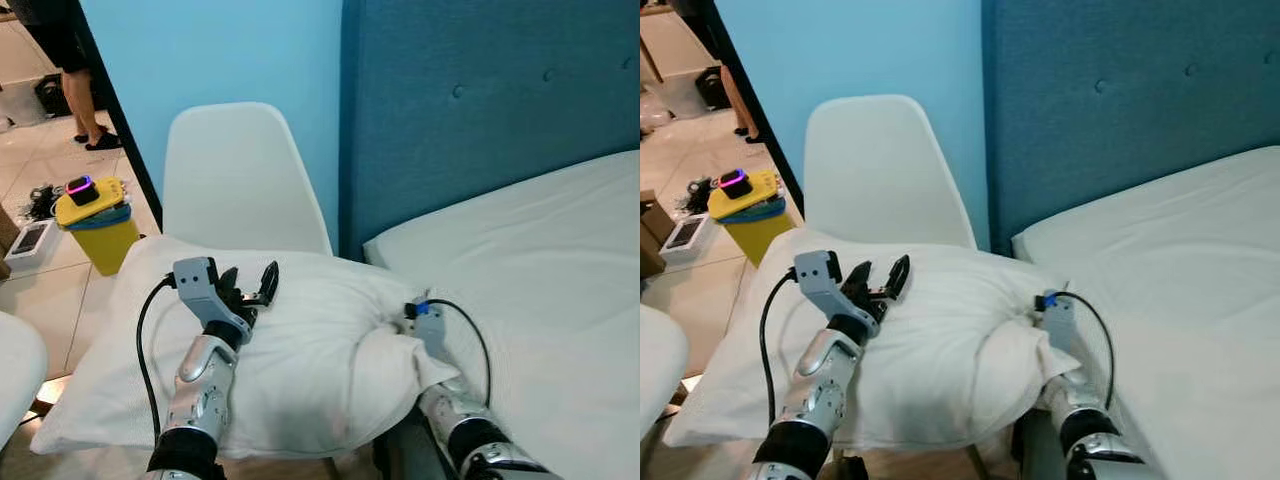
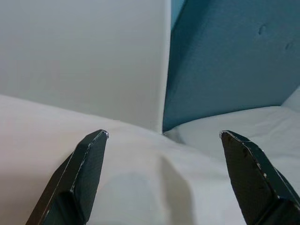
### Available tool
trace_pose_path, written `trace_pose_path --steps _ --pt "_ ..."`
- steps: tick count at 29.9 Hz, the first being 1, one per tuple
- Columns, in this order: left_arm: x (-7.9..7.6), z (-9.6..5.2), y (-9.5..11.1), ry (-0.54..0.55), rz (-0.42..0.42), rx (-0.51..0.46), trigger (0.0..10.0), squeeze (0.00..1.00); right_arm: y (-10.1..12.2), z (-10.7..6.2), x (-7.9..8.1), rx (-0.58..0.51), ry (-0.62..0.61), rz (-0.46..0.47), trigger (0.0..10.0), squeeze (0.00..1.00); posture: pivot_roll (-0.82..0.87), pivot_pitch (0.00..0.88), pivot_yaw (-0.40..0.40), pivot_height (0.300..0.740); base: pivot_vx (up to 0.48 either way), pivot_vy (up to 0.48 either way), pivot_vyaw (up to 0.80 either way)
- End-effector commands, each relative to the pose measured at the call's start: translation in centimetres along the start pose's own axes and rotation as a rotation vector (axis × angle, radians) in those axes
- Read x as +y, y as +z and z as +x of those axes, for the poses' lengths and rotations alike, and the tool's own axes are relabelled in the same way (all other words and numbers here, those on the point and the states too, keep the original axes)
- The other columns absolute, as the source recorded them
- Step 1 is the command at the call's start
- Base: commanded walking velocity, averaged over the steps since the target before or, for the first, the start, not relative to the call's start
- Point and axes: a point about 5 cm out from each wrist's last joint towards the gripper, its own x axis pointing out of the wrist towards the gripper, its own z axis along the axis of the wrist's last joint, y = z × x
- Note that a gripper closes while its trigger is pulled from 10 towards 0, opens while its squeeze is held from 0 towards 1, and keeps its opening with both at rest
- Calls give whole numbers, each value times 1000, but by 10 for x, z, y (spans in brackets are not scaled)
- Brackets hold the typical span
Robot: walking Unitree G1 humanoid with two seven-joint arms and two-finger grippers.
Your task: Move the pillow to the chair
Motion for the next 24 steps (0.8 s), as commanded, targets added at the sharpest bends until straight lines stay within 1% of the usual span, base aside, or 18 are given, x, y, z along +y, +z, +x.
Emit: trace_pose_path --steps 1,3,5,6,8,9,10,12,13,14,16,17,18,20,24 --pt "0 2 4 -2 -12 -12 10000 0 -8 8 31 23 125 0 10000 0 75 65 65 522 0 0 0" --pt "0 2 4 -4 -14 -12 10000 0 1 10 40 -30 182 22 10000 0 73 62 66 522 0 0 0" --pt "-1 2 3 -6 -18 -11 10000 0 14 12 51 -108 246 46 10000 0 71 60 66 522 0 0 0" --pt "-1 2 3 -6 -18 -11 10000 0 14 12 51 -108 246 46 10000 0 71 60 66 522 0 0 0" --pt "-2 2 3 -7 -19 -10 10000 0 15 12 52 -109 250 32 10000 0 69 58 66 522 0 0 0" --pt "-2 3 3 -8 -21 -9 10000 0 11 13 50 -75 220 -44 10000 27 67 57 65 522 0 0 0" --pt "-3 3 2 -10 -22 -9 10000 0 7 12 46 -51 189 -95 10000 1000 68 56 62 522 0 0 0" --pt "-5 3 2 -12 -24 -8 10000 0 2 10 35 -26 125 -150 10000 1000 70 55 59 522 0 0 0" --pt "-5 4 2 -12 -24 -8 10000 0 2 10 31 -27 106 -152 10000 1000 70 55 59 522 0 0 0" --pt "-5 4 2 -12 -24 -8 10000 0 2 10 31 -27 106 -152 10000 1000 70 55 59 522 0 0 0" --pt "-4 3 2 -10 -24 -7 10000 0 4 6 19 -39 52 -158 10000 1000 67 56 57 522 0 0 0" --pt "-3 2 1 -8 -21 -2 10000 0 7 4 9 -51 17 -152 10000 1000 62 56 57 522 0 0 0" --pt "-3 2 1 -8 -21 -2 10000 0 7 4 9 -51 17 -152 10000 1000 62 56 57 522 0 0 0" --pt "-2 1 -1 -5 -21 3 10000 0 9 0 -2 -52 -19 -163 10000 1000 58 56 58 522 0 0 0" --pt "-4 1 -3 -9 -18 11 10000 0 20 -11 -33 -62 -145 -234 10000 1000 48 52 55 522 0 0 0"
